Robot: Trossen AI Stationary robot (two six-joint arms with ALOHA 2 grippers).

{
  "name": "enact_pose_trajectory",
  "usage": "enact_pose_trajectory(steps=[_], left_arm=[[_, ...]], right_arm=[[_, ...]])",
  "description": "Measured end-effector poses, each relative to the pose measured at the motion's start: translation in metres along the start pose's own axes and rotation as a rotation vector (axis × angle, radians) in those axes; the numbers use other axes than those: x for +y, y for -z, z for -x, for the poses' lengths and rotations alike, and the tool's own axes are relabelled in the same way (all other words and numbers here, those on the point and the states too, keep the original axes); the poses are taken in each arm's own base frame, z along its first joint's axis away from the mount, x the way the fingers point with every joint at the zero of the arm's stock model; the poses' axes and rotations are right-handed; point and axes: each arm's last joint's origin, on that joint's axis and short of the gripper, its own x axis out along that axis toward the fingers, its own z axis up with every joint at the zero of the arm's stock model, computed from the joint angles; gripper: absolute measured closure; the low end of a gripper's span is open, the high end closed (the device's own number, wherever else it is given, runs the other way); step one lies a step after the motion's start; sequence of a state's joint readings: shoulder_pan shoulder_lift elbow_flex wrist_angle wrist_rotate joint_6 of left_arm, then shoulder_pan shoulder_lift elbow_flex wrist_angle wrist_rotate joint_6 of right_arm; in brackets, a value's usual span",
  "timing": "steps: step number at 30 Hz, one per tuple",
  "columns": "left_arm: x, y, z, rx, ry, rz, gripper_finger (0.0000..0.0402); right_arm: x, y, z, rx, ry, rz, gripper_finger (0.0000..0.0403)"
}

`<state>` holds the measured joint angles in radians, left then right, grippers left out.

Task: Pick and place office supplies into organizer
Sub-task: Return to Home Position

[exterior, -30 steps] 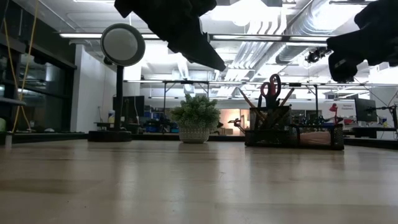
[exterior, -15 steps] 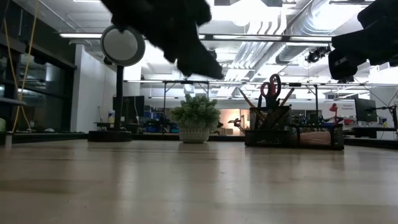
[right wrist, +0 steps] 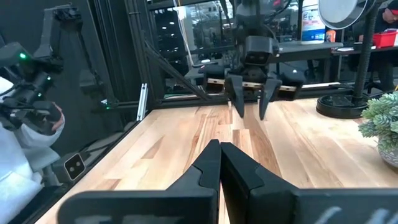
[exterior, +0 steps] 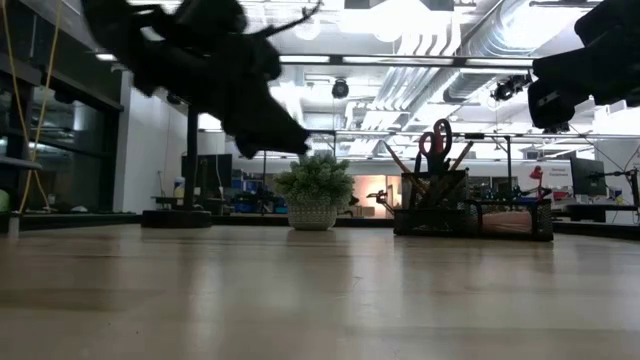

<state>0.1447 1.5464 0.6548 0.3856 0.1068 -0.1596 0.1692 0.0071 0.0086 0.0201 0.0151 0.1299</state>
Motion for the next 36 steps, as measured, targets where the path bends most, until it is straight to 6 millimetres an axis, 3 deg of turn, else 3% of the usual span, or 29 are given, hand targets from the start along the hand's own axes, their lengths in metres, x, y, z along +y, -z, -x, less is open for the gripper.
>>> enact_pose_trajectory(steps=[7,17,26,36], left_arm=[[-0.005,0.020,0.035,-0.131,-0.018,-0.012,0.0286],[0.000,0.059,0.073,-0.269,-0.019,0.005,0.0394],[0.004,0.088,0.095,-0.418,-0.028,0.014,0.0399],[0.005,0.093,0.098,-0.423,-0.037,-0.001,0.0399]], right_arm=[[0.000,0.000,0.000,0.000,0.000,0.000,0.0402],[0.000,0.001,0.000,0.006,0.001,0.000,0.0402],[0.000,0.001,0.000,0.006,0.001,0.000,0.0402],[0.000,0.001,0.000,0.007,0.001,0.000,0.0402]])
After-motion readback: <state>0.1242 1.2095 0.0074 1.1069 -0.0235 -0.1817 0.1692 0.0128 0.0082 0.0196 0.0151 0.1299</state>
